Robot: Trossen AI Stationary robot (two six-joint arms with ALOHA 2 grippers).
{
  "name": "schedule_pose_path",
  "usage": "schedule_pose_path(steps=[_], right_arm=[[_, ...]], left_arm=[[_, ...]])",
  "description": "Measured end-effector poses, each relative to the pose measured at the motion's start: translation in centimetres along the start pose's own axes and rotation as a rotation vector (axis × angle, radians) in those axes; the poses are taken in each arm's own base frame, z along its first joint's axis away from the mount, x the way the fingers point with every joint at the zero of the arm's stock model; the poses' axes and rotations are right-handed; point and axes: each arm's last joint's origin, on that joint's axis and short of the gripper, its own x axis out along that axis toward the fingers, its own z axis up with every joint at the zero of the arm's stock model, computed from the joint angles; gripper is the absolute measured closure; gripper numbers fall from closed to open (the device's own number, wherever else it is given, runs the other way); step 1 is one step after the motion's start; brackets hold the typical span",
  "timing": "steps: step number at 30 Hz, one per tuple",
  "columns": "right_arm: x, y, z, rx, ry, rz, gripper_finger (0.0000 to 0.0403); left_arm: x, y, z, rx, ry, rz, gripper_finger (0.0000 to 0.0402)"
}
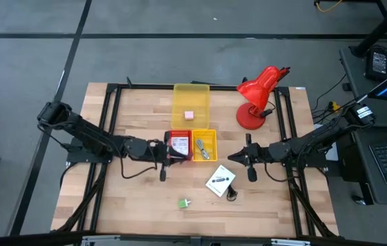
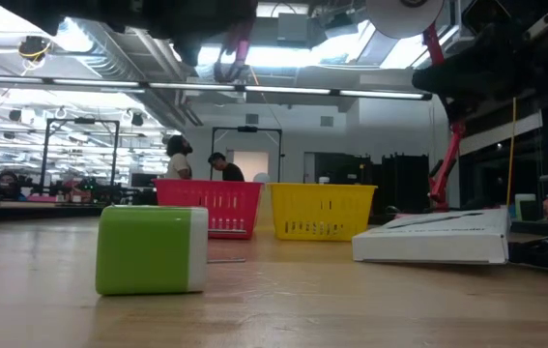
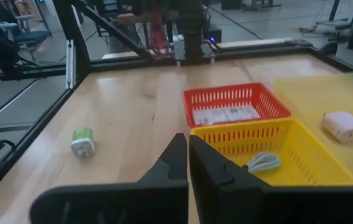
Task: Pick and place items into bin
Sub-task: Put the pink charger cable into the yellow bin
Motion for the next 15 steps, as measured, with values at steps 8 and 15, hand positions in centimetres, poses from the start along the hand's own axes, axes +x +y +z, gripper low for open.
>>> schedule_pose_path(steps=[8, 15], right_arm=[[0.0, 0.0, 0.0, 0.002, 0.001, 0.0, 0.0402], [0.0, 0.0, 0.0, 0.005, -0.004, 0.001, 0.0402]], left_arm=[[1.4, 1.8, -1.3, -0.151, 0.03, 0.032, 0.0391], [3.9, 4.1, -1.2, -0.329, 0.08, -0.005, 0.0391]])
